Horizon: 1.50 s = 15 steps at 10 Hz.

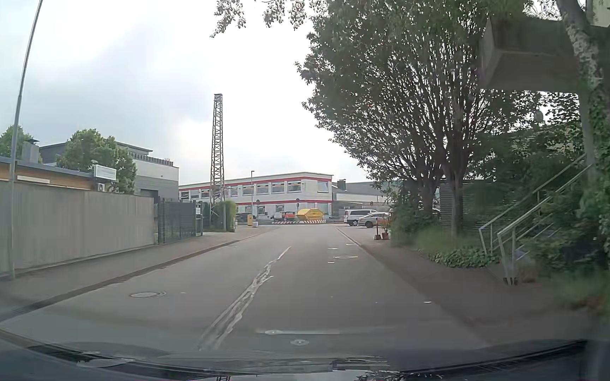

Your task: Follow the waypoints while adhering to traffic rules and regulations

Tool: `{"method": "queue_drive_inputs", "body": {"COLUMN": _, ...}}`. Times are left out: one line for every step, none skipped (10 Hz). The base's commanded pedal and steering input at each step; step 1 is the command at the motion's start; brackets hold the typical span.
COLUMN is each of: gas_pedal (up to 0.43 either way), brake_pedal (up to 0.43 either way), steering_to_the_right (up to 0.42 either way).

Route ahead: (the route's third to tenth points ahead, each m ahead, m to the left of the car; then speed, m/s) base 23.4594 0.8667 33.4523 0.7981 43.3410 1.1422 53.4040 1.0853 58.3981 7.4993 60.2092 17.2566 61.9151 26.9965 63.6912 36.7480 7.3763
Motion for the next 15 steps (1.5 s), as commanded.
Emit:
{"method": "queue_drive_inputs", "body": {"gas_pedal": 0.280, "brake_pedal": 0.000, "steering_to_the_right": 0.000}}
{"method": "queue_drive_inputs", "body": {"gas_pedal": 0.280, "brake_pedal": 0.000, "steering_to_the_right": -0.002}}
{"method": "queue_drive_inputs", "body": {"gas_pedal": 0.280, "brake_pedal": 0.000, "steering_to_the_right": -0.002}}
{"method": "queue_drive_inputs", "body": {"gas_pedal": 0.280, "brake_pedal": 0.000, "steering_to_the_right": -0.001}}
{"method": "queue_drive_inputs", "body": {"gas_pedal": 0.280, "brake_pedal": 0.000, "steering_to_the_right": 0.001}}
{"method": "queue_drive_inputs", "body": {"gas_pedal": 0.280, "brake_pedal": 0.000, "steering_to_the_right": 0.001}}
{"method": "queue_drive_inputs", "body": {"gas_pedal": 0.280, "brake_pedal": 0.000, "steering_to_the_right": 0.001}}
{"method": "queue_drive_inputs", "body": {"gas_pedal": 0.280, "brake_pedal": 0.000, "steering_to_the_right": 0.001}}
{"method": "queue_drive_inputs", "body": {"gas_pedal": 0.280, "brake_pedal": 0.000, "steering_to_the_right": 0.001}}
{"method": "queue_drive_inputs", "body": {"gas_pedal": 0.280, "brake_pedal": 0.000, "steering_to_the_right": 0.001}}
{"method": "queue_drive_inputs", "body": {"gas_pedal": 0.280, "brake_pedal": 0.000, "steering_to_the_right": 0.002}}
{"method": "queue_drive_inputs", "body": {"gas_pedal": 0.280, "brake_pedal": 0.000, "steering_to_the_right": 0.001}}
{"method": "queue_drive_inputs", "body": {"gas_pedal": 0.280, "brake_pedal": 0.000, "steering_to_the_right": 0.002}}
{"method": "queue_drive_inputs", "body": {"gas_pedal": 0.280, "brake_pedal": 0.000, "steering_to_the_right": 0.002}}
{"method": "queue_drive_inputs", "body": {"gas_pedal": 0.280, "brake_pedal": 0.000, "steering_to_the_right": 0.003}}
